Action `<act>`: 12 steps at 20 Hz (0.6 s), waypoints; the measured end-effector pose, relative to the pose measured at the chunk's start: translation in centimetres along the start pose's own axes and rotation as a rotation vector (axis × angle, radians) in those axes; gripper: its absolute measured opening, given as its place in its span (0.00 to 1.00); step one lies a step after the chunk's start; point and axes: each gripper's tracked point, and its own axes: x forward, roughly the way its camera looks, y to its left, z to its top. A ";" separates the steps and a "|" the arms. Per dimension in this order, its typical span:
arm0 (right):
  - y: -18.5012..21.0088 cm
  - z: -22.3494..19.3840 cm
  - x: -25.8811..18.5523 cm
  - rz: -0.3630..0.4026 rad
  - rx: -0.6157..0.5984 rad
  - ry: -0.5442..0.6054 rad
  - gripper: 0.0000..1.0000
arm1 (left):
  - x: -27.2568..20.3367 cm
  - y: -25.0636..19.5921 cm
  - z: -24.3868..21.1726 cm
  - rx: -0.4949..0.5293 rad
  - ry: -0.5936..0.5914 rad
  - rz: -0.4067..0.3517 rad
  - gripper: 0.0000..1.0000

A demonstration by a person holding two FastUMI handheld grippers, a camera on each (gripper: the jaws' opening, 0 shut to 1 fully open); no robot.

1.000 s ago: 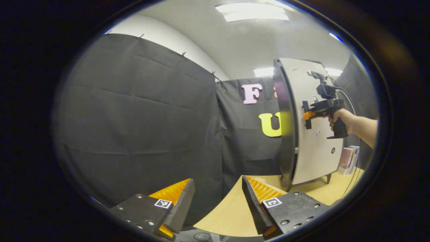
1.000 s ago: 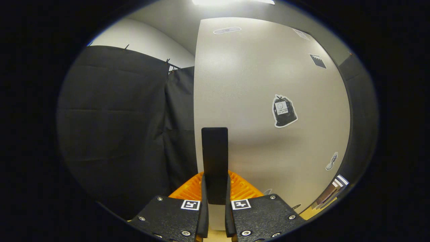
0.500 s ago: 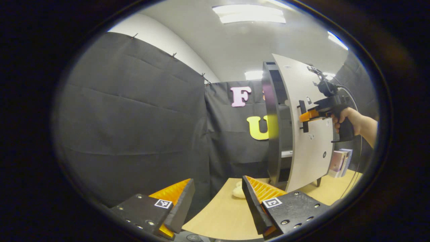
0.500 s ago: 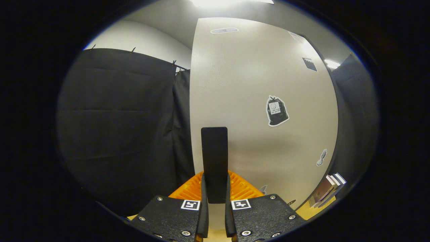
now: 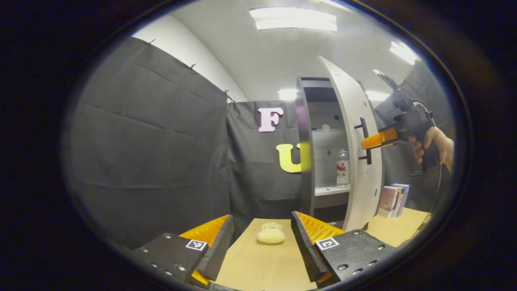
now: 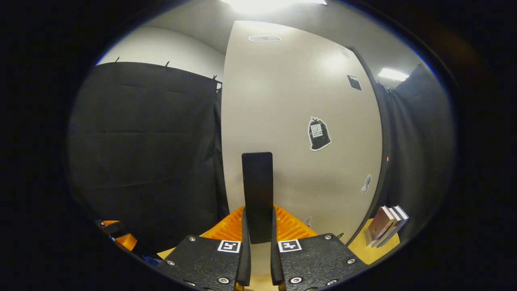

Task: Open the cabinet door with the right hand, grasp the bottle in the cabinet with the left hand and place it on the coaster, then close the cabinet door with the right hand.

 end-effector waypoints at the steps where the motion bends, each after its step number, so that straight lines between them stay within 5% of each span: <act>1: -0.1 0.0 -0.3 -0.003 0.001 -0.001 0.20 | 0.2 -0.6 0.0 -0.001 -0.001 -0.011 0.82; 12: -2.3 0.2 -3.7 -0.058 0.002 0.002 0.19 | 1.7 -8.5 0.5 -0.024 -0.015 -0.142 0.82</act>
